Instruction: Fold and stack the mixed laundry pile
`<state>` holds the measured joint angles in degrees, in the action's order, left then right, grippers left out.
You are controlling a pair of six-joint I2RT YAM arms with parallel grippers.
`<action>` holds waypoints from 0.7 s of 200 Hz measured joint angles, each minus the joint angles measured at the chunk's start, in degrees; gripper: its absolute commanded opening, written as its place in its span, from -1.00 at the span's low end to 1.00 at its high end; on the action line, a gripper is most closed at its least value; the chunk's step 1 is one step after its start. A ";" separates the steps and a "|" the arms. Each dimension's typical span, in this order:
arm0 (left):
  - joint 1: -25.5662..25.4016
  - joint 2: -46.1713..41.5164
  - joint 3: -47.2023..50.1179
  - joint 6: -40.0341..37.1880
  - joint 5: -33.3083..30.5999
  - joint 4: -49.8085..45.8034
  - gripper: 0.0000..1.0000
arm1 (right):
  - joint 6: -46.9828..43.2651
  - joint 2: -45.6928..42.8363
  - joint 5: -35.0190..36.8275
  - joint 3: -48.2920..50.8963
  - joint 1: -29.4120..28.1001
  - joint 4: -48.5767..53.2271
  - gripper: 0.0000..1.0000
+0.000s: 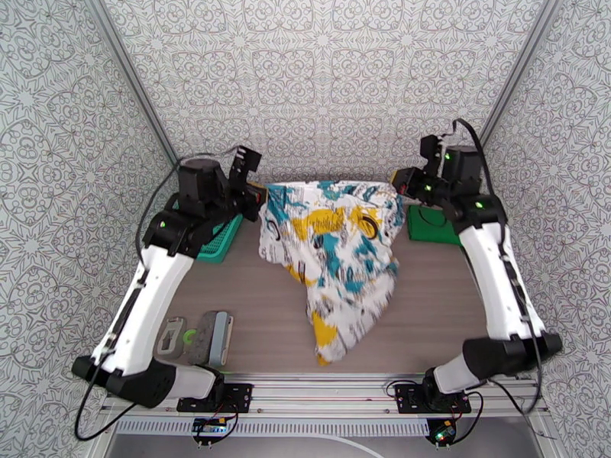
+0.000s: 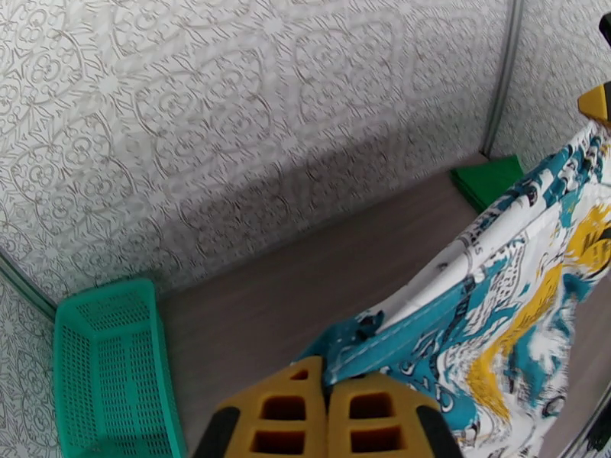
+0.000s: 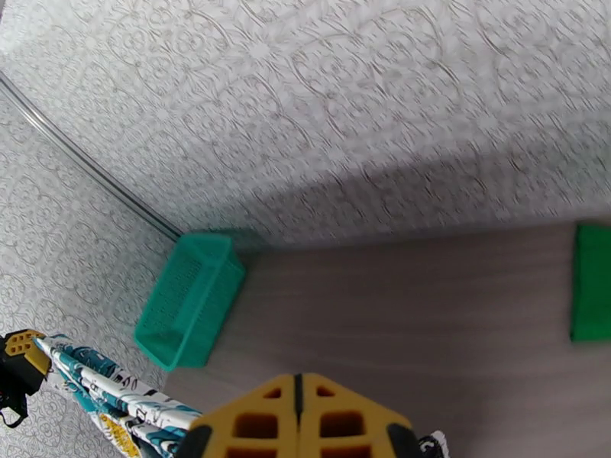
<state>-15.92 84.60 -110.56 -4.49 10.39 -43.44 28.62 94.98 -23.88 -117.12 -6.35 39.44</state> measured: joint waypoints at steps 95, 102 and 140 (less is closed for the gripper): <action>-13.84 -24.63 27.54 -1.75 -5.29 9.31 -0.98 | 2.34 -22.56 -0.13 33.05 1.16 -19.23 -1.00; -16.65 -27.82 33.11 -1.42 -6.51 9.01 -0.89 | 2.64 -25.51 0.35 40.09 1.27 -20.20 -1.00; -33.20 -40.15 61.72 8.76 -12.76 8.52 0.42 | 4.20 -38.27 4.50 75.54 2.23 -18.45 0.40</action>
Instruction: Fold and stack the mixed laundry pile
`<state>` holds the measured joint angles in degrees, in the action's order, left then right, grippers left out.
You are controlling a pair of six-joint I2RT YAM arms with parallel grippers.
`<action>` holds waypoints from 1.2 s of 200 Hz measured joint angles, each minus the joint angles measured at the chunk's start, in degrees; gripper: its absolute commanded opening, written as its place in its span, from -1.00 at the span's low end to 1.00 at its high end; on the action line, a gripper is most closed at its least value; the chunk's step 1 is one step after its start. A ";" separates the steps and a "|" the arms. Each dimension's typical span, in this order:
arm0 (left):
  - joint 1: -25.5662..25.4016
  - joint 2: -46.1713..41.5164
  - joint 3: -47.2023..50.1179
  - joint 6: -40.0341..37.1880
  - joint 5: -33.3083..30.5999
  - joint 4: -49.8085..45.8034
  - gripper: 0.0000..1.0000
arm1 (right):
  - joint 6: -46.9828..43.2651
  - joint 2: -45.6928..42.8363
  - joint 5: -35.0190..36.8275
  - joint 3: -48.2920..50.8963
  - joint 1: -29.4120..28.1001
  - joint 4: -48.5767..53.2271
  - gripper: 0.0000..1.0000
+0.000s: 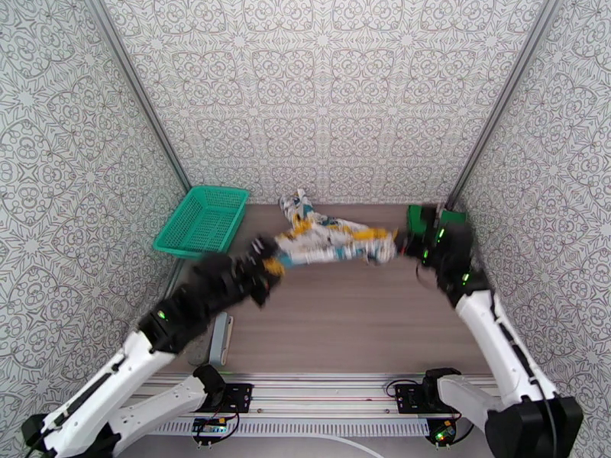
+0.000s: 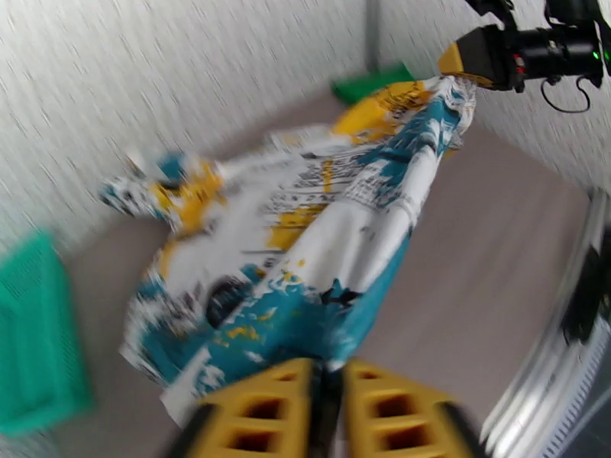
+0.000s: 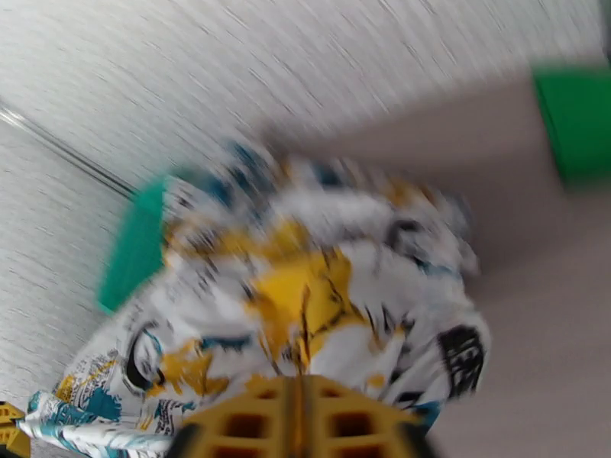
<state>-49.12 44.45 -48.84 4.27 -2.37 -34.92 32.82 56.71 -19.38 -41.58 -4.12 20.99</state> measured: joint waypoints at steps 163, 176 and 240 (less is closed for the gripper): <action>16.22 45.79 -8.96 18.88 13.68 17.07 -0.66 | -3.65 38.47 2.62 -14.73 -6.32 7.30 -0.05; 16.17 49.27 -8.50 20.90 14.40 19.50 -0.73 | -3.65 39.04 2.67 -14.32 -8.35 6.71 -0.05; 16.24 46.45 9.31 33.03 13.84 29.00 -0.72 | -4.28 31.63 6.80 -4.44 -10.56 5.88 0.35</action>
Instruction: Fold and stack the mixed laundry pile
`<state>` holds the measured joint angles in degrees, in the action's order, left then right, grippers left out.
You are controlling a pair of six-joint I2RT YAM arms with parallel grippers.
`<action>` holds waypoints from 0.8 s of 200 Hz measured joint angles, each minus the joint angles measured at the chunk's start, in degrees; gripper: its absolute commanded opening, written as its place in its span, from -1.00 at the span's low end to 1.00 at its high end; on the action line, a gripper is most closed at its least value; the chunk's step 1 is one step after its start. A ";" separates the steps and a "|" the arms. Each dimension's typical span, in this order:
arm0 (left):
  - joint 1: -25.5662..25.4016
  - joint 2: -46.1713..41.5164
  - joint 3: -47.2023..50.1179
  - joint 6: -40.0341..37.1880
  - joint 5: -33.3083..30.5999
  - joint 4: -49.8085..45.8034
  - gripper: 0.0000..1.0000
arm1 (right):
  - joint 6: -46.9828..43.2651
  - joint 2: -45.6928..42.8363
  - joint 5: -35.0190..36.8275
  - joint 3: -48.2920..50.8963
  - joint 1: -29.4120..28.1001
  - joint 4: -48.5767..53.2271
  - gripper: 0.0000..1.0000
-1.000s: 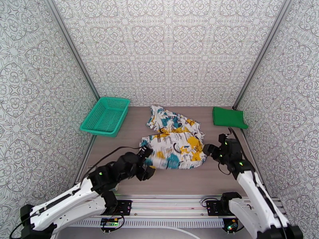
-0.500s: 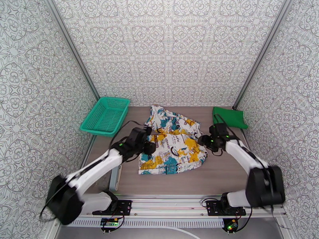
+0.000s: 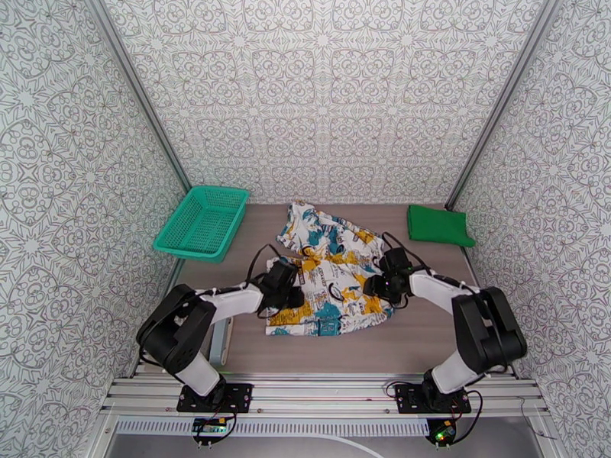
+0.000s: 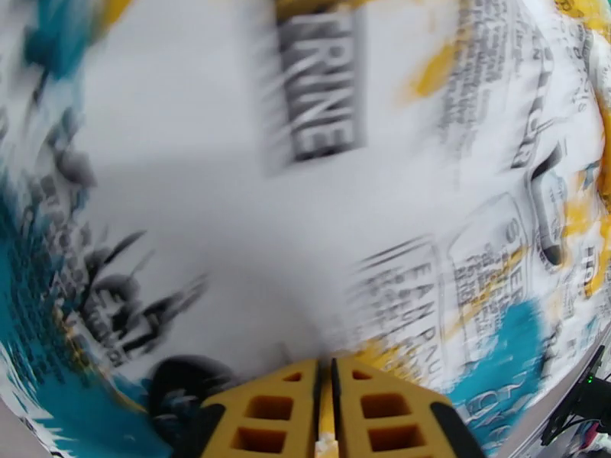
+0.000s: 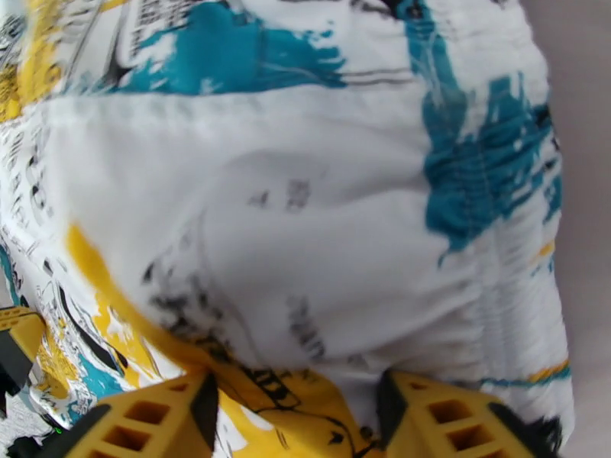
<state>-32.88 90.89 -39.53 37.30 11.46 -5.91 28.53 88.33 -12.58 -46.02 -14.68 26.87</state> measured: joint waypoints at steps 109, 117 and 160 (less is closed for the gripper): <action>3.63 -4.00 -17.88 -5.31 -1.25 -11.89 -0.30 | -0.92 2.01 0.59 -19.45 8.26 5.49 0.37; 4.35 -1.25 -22.43 -6.86 -0.98 -11.85 -0.30 | -1.46 5.33 0.79 -21.86 9.25 5.11 0.33; 6.99 14.97 -40.48 -12.83 1.88 -10.64 -0.31 | -4.76 20.81 1.07 -33.11 10.73 5.11 0.07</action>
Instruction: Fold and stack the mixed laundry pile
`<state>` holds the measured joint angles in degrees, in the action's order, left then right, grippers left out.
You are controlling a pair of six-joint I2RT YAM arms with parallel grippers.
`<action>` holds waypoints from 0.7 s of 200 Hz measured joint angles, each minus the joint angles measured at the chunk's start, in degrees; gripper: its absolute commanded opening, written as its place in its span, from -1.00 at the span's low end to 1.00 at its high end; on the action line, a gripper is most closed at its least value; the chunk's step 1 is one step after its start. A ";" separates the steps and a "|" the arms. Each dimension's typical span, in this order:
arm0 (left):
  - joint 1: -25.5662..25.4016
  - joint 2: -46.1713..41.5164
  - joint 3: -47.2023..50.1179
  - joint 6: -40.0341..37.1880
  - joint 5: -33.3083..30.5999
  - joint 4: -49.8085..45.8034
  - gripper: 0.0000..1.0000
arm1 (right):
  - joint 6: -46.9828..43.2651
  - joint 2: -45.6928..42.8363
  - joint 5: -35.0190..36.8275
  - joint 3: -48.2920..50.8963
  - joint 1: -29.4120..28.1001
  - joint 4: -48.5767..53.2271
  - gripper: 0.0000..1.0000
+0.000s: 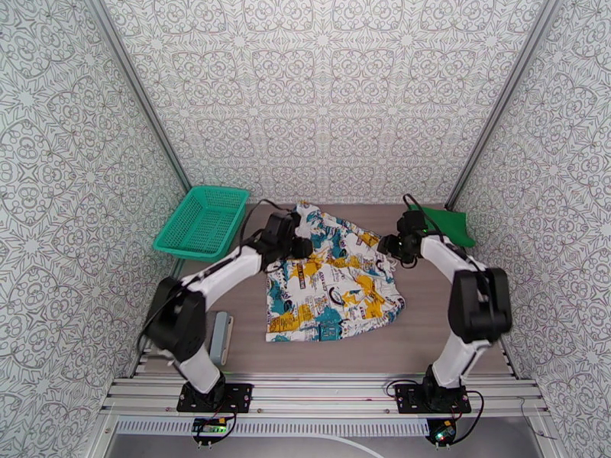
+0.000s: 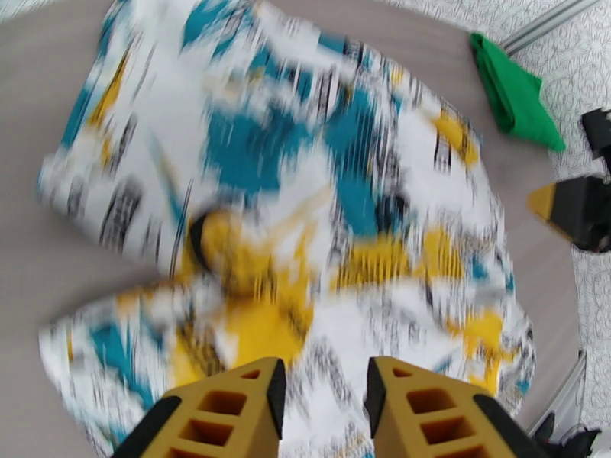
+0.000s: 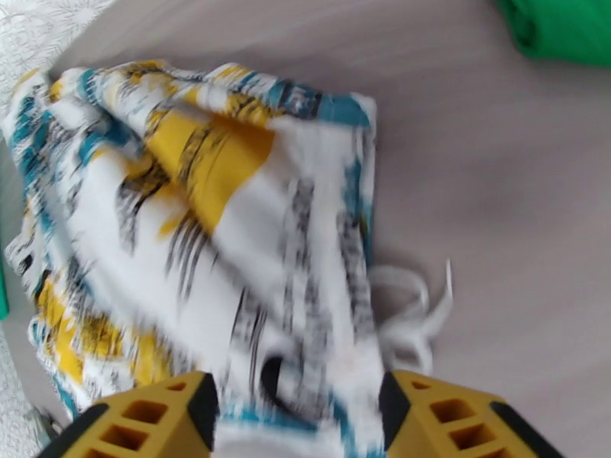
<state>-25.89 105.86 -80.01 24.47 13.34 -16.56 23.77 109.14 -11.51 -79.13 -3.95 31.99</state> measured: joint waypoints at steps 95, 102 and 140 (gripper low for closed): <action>3.89 29.81 -22.40 -0.52 3.52 5.20 -0.57 | 0.98 15.41 -1.29 -14.88 0.00 0.59 -0.14; 4.42 30.45 -21.81 0.04 3.32 5.27 -0.58 | 1.29 16.41 -0.96 -16.17 0.02 1.09 -0.15; 7.82 27.45 -13.94 3.39 3.37 10.49 -0.58 | 2.71 21.66 0.68 -23.67 0.28 4.11 -0.22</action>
<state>-18.06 133.32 -93.95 27.86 16.71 -6.07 26.48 130.80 -10.83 -102.80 -3.66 36.10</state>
